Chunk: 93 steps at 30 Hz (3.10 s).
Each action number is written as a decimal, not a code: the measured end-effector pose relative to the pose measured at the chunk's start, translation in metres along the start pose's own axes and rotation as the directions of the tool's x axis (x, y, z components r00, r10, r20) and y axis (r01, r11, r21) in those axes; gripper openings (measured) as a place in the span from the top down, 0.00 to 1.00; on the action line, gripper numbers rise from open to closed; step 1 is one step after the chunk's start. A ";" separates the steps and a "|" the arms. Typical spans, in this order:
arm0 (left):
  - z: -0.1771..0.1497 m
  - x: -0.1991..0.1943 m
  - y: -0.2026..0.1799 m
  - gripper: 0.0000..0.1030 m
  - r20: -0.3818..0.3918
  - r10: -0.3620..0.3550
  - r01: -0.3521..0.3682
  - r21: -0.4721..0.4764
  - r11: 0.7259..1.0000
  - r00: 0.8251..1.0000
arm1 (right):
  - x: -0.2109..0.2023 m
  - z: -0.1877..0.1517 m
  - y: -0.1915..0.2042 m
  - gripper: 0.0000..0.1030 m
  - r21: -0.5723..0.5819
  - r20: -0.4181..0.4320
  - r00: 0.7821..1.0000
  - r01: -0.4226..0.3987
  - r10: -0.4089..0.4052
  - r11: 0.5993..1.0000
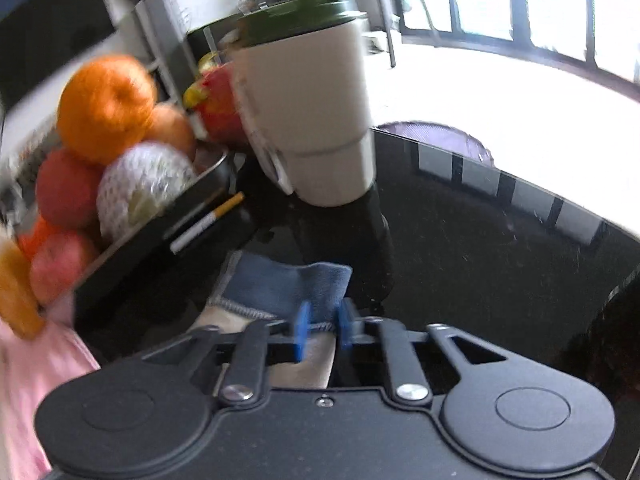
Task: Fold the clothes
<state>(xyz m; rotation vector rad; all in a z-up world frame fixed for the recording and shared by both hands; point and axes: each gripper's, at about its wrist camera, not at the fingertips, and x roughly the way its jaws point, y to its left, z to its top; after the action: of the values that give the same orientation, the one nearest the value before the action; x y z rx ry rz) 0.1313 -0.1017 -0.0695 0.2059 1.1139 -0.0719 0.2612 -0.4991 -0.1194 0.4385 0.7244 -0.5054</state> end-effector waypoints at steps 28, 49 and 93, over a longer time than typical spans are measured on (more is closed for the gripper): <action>-0.126 -0.092 0.232 0.62 0.306 0.121 0.016 -0.408 0.913 0.944 | -0.386 -0.202 0.246 0.96 -0.473 0.194 0.765 -0.476 0.614 0.742; -0.065 -0.031 0.224 0.61 0.127 -0.040 0.085 -0.378 0.922 0.991 | -0.212 -0.145 0.127 0.77 -0.021 -0.438 0.736 -0.582 0.516 0.813; -0.075 -0.041 0.193 0.83 0.261 0.118 -0.050 -0.253 0.966 0.958 | -0.193 -0.165 0.117 0.90 -0.183 -0.381 0.850 -0.456 0.365 0.871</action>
<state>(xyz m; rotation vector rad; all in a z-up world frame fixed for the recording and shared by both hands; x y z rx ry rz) 0.0776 0.0999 -0.0396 0.0208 0.8266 0.1106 0.1202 -0.2631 -0.0683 0.4153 0.9813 0.0866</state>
